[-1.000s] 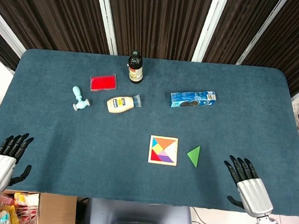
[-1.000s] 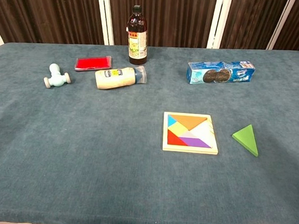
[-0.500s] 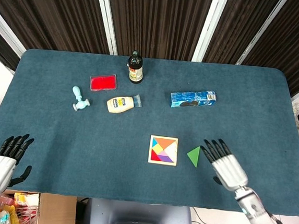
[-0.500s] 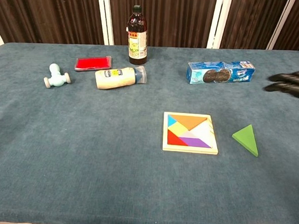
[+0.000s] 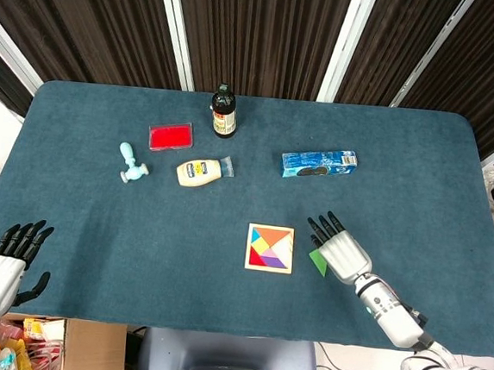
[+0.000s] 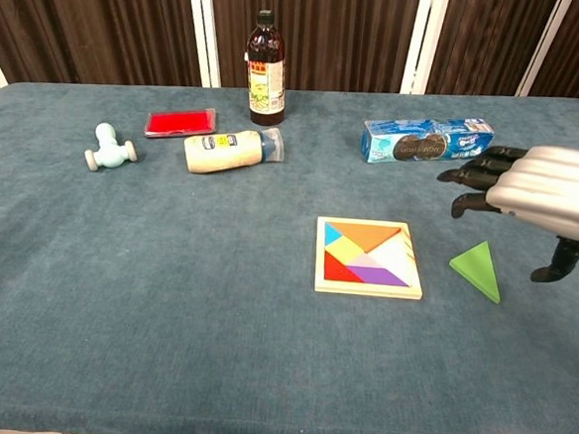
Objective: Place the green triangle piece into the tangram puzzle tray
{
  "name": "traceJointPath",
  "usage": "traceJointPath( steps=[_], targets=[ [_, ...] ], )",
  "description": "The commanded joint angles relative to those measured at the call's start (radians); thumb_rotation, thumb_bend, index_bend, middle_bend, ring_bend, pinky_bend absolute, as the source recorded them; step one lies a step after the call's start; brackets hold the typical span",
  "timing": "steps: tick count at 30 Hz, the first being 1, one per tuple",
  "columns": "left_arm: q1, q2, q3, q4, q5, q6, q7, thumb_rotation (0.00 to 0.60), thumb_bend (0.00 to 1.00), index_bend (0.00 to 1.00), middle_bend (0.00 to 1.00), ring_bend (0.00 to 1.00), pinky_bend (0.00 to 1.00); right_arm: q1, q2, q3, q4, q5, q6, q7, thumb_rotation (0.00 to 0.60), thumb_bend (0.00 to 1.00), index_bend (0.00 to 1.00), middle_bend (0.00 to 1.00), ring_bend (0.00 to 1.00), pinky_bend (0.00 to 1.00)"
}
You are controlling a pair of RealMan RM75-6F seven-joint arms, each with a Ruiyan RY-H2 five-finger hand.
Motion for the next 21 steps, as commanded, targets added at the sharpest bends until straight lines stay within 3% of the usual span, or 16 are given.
traceJointPath(
  steps=[1, 11, 21],
  targets=[
    [-0.002, -0.001, -0.002, 0.0, -0.001, -0.001, 0.003, 0.6, 0.44, 0.0, 0.0, 0.0, 0.0, 0.02, -0.029, -0.016, 0.04, -0.003, -0.01, 0.017, 0.6, 0.27, 0.37, 0.0, 0.0, 0.0],
    [-0.002, 0.003, -0.004, -0.004, -0.015, -0.008, 0.0, 0.6, 0.44, 0.0, 0.0, 0.0, 0.0, 0.059, -0.097, -0.039, 0.149, 0.0, -0.019, 0.085, 0.6, 0.33, 0.44, 0.0, 0.0, 0.0],
    [-0.001, -0.002, -0.014, -0.001, -0.023, 0.001, -0.011, 0.6, 0.44, 0.0, 0.0, 0.0, 0.0, 0.084, -0.117, -0.048, 0.161, 0.046, -0.029, 0.066, 0.6, 0.39, 0.47, 0.0, 0.0, 0.0]
  ],
)
